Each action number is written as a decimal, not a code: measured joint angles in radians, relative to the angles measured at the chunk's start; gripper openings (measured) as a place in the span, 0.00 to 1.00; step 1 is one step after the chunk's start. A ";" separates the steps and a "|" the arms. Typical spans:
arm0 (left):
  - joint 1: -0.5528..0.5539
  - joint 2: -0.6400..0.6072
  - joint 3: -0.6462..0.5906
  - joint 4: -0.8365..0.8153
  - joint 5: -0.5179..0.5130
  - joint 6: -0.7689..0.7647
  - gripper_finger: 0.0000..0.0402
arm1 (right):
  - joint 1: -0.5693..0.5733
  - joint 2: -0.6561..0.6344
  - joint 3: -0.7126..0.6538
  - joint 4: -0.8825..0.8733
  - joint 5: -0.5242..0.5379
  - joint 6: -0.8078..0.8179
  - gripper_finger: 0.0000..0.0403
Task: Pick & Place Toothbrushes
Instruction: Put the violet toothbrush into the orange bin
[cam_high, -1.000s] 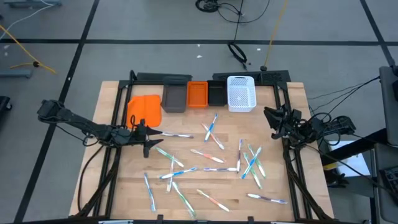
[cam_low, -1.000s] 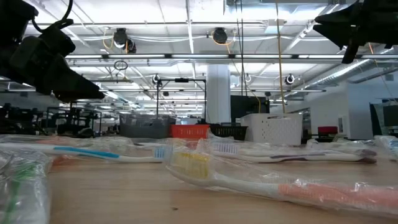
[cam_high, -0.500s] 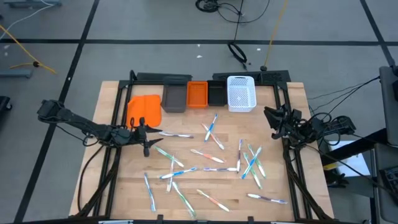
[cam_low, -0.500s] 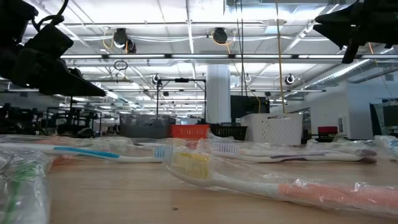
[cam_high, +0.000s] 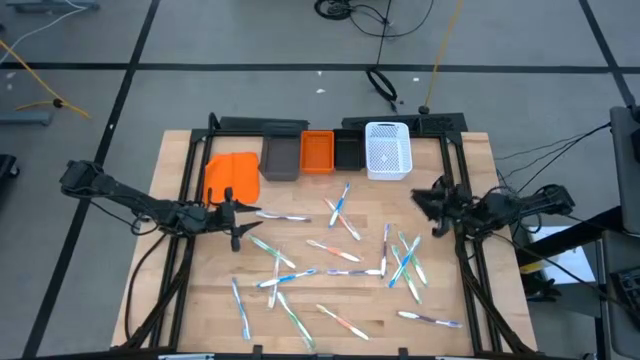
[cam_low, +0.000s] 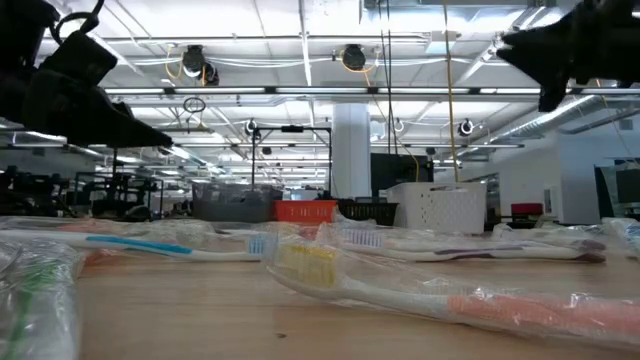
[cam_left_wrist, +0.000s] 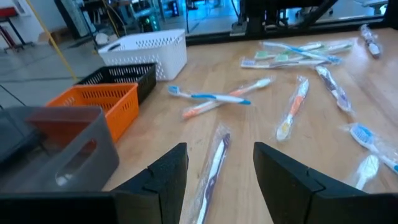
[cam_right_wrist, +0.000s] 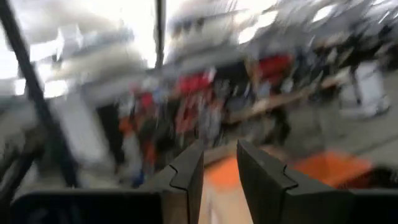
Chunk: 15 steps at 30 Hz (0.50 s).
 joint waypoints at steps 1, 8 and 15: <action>0.000 0.000 0.000 0.010 0.000 0.004 0.46 | 0.000 0.023 0.014 -0.049 -0.005 0.020 0.22; 0.000 0.000 0.000 0.020 0.016 -0.096 0.46 | 0.000 0.225 0.192 -0.426 -0.009 0.172 0.22; 0.000 0.000 0.000 0.024 0.017 -0.185 0.46 | -0.001 0.456 0.340 -0.669 -0.050 0.387 0.22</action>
